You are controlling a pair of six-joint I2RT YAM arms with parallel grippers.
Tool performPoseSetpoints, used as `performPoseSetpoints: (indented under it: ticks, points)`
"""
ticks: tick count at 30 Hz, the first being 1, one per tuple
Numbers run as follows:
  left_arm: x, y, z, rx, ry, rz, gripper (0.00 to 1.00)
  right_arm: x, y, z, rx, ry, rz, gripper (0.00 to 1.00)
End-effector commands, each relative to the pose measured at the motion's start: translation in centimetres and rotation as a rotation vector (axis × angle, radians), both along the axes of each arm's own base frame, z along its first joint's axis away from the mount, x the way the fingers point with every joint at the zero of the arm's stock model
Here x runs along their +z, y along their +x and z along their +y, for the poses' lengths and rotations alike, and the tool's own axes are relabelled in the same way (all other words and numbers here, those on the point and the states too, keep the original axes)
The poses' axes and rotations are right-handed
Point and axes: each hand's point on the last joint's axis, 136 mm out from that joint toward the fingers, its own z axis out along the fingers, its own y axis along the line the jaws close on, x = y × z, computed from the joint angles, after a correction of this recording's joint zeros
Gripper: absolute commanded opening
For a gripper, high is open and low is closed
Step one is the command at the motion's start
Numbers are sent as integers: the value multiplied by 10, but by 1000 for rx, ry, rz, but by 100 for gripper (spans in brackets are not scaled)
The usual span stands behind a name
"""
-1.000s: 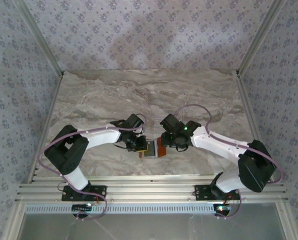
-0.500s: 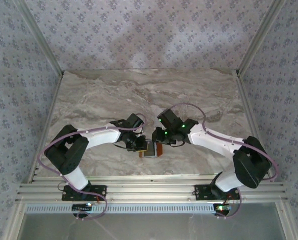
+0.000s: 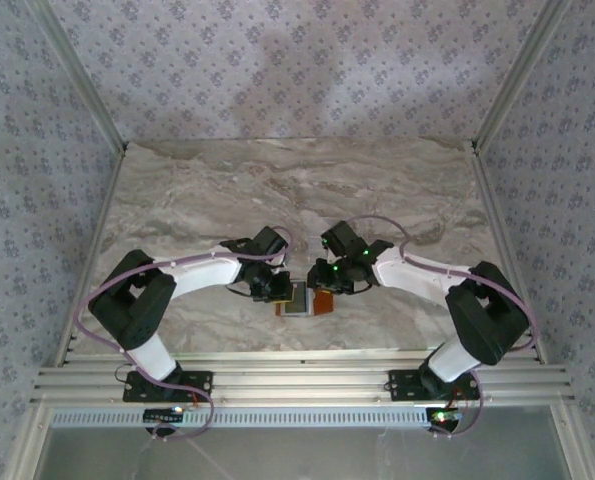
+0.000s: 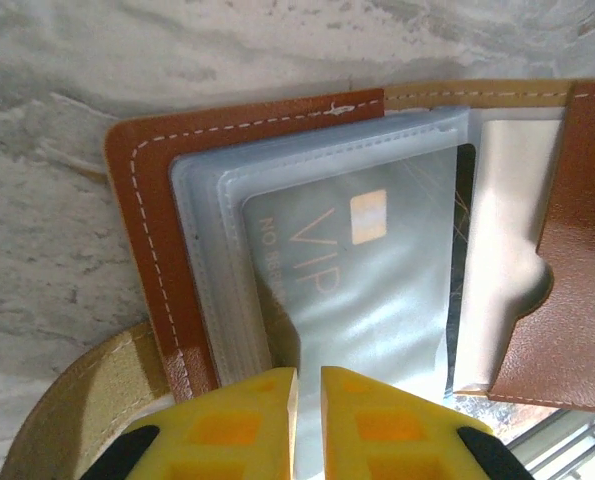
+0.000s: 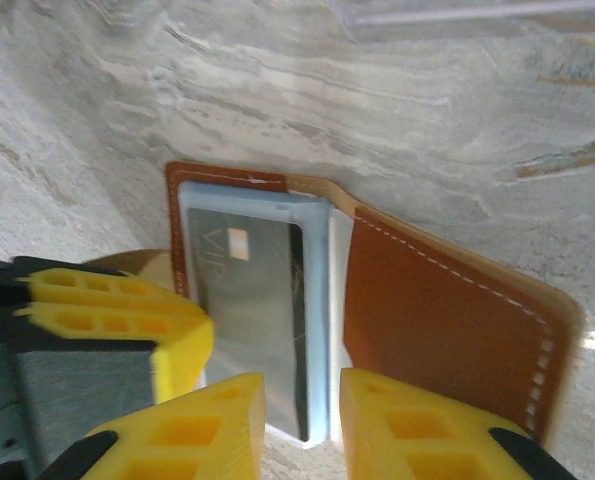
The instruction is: Take the credit cards out of the card holder
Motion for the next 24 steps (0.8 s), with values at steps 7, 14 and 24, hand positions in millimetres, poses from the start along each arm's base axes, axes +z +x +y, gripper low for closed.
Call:
performPoseSetpoints:
  ticks: [7,14,24]
  points:
    - [-9,-1,4,-30,58,15,16,-20,-4,14,50,99,38,24]
    - [-12,-3,4,-29,55,26,16,-35,-8,13,45,65,69,21]
    - [-15,-6,5,-30,55,37,15,-40,-9,18,41,66,68,17]
